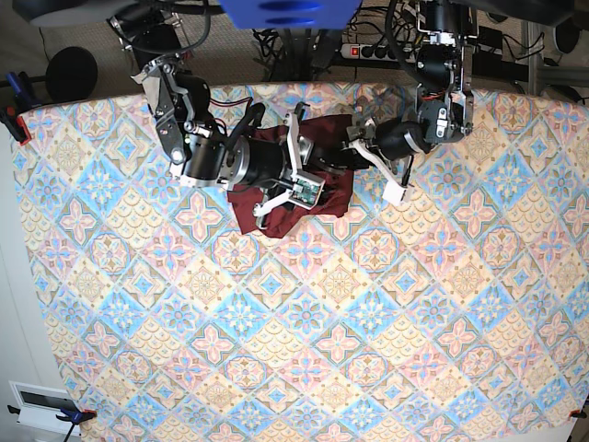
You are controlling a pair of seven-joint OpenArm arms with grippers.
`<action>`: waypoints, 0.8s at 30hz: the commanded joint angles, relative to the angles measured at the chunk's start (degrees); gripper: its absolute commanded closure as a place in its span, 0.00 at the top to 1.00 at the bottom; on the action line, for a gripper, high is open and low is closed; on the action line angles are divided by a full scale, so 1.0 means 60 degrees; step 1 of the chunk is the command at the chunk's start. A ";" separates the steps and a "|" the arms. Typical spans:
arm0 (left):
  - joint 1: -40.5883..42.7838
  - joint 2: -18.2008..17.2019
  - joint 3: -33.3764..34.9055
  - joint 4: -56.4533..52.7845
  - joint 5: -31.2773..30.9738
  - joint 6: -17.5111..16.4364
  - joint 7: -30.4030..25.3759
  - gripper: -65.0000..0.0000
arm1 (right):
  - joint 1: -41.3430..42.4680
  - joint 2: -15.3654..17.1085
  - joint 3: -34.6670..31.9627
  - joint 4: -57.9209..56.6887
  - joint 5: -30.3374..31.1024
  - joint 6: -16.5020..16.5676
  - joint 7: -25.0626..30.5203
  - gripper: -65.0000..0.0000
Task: Layout the t-shirt on the table in an organized manner, then fold the t-shirt properly
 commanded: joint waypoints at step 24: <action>0.0834 -0.1306 -0.2191 0.0992 -0.2869 -0.0107 -0.0119 0.22 | -0.0081 0.0914 0.2695 -0.0934 0.0114 0.0020 0.0646 0.28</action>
